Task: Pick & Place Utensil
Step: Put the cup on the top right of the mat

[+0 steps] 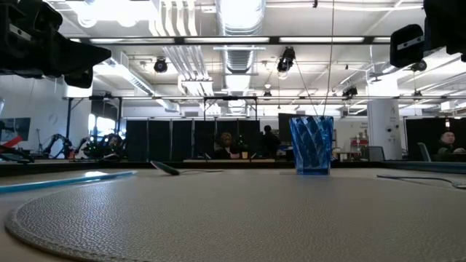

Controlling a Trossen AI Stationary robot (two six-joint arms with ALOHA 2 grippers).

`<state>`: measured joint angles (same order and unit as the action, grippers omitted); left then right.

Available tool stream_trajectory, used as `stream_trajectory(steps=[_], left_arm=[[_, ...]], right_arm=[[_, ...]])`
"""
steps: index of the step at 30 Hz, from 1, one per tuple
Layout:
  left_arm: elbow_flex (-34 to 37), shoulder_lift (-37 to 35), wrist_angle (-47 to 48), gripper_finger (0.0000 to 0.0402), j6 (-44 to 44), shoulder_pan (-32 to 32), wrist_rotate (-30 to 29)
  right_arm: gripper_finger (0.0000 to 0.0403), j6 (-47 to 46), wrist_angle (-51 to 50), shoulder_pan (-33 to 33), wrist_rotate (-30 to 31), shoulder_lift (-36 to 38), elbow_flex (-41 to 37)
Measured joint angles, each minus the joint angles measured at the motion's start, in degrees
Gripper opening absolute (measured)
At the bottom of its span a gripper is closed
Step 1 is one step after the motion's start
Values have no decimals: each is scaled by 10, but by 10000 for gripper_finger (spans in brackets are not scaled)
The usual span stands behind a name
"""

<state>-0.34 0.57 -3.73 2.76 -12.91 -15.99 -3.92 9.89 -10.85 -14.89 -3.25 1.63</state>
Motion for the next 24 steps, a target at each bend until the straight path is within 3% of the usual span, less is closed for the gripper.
stream_trajectory(steps=[6, 12, 20, 24], left_arm=[[0, 0, -1, 0, 0, 0, 0], [0, 0, -2, 0, -2, 0, 0], [0, 0, -1, 0, -2, 0, 0], [0, 0, 0, 0, -13, 0, 0]], right_arm=[[8, 27, 7, 0, 0, 0, 0], [8, 57, 83, 0, 3, 0, 0], [9, -15, 129, 0, 150, 0, 0], [25, -36, 127, 0, 168, 0, 0]])
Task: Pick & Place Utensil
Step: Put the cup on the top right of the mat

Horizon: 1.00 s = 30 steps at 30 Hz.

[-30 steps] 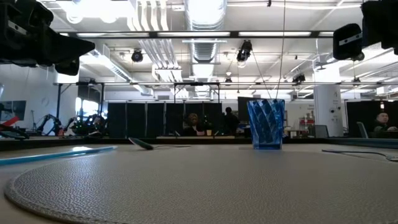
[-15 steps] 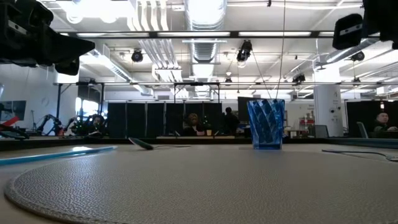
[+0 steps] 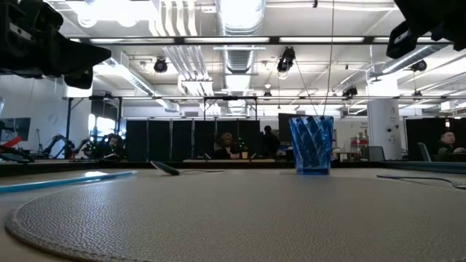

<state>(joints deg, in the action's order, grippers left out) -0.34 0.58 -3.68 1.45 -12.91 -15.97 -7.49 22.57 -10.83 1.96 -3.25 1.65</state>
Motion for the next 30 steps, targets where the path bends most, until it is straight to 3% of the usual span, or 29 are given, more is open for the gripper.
stream_trajectory(steps=[6, 12, 17, 22, 30], left_arm=[[0, 0, 0, 0, -1, 0, 0], [0, 0, 0, 0, -1, 0, 0], [0, 0, -3, 0, -2, 0, 0], [0, 0, -3, 0, -1, 0, 0], [0, 0, -2, 0, -1, 0, 0]], right_arm=[[76, -15, -1, 0, 4, 0, 0], [135, -16, 0, 0, 64, 0, 4], [178, -3, -9, 0, 72, 0, 35], [201, 17, -96, 0, 79, -2, 106], [203, 35, -267, 0, 165, -62, 244]])
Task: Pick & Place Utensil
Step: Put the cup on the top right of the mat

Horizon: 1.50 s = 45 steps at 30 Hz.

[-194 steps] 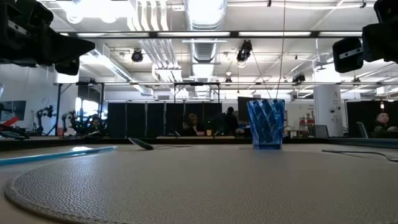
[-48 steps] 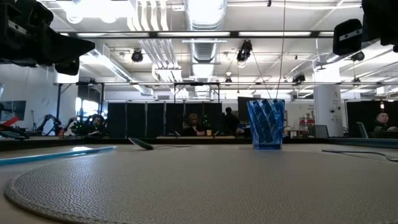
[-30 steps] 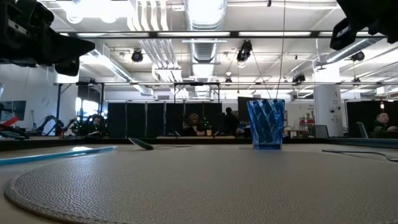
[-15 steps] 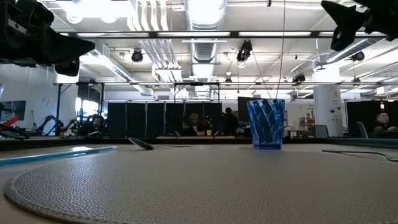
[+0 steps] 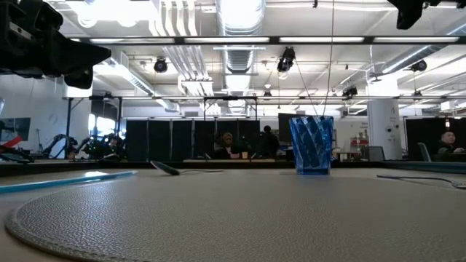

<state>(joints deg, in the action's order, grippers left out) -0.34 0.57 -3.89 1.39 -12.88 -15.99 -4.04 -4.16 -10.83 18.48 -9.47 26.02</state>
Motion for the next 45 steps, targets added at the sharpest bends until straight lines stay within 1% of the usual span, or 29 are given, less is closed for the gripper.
stream_trajectory(steps=[3, 8, 10, 12, 17, 22, 29, 33, 38, 45], left_arm=[[0, 0, 0, 0, 0, 0, 0], [0, 0, 1, 0, -1, 0, 0], [0, 0, 1, 0, -1, 0, 0], [0, 0, 1, 0, -1, 0, 0], [0, 0, 2, 0, -1, 0, 0], [0, 0, 2, 0, -2, 0, 0], [0, 0, 1, 0, -18, 0, 0], [0, 0, 1, 0, -14, 0, 0], [0, 0, 0, 0, -2, 0, 0], [0, 0, 0, 0, -1, 0, 0]], right_arm=[[203, 2, -73, 0, 23, -39, 55], [203, 2, -194, 0, 87, -107, 133], [203, 2, -241, 0, 102, -134, 162], [203, -2, -276, 0, 103, -159, 186], [203, -3, -326, 1, 103, -216, 225], [203, 0, -358, 2, 102, -264, 245], [203, 2, -380, 31, 101, -327, 264], [203, 14, -390, 64, 85, -362, 278], [203, 15, -390, 125, -4, -409, 299], [203, 34, -390, 193, -80, -483, 310]])
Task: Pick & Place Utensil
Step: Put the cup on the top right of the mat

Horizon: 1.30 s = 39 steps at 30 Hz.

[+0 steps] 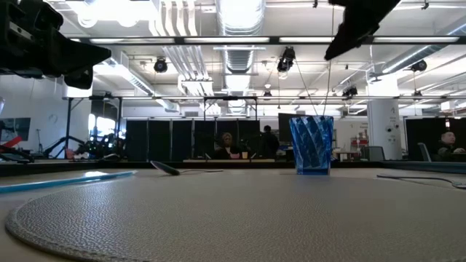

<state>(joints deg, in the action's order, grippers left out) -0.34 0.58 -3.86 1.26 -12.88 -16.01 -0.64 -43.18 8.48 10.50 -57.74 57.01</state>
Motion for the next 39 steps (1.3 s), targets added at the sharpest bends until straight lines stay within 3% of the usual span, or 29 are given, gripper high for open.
stream_trajectory(steps=[19, 25, 39], left_arm=[[0, 0, 6, 0, -21, 0, 0], [0, 0, 7, 0, -26, 0, 1], [0, 0, 9, 0, -26, 0, 0]], right_arm=[[203, 93, -3, 21, -50, -205, 54], [203, 97, -62, 31, -50, -264, 96], [203, 81, -93, 50, -58, -325, 103]])
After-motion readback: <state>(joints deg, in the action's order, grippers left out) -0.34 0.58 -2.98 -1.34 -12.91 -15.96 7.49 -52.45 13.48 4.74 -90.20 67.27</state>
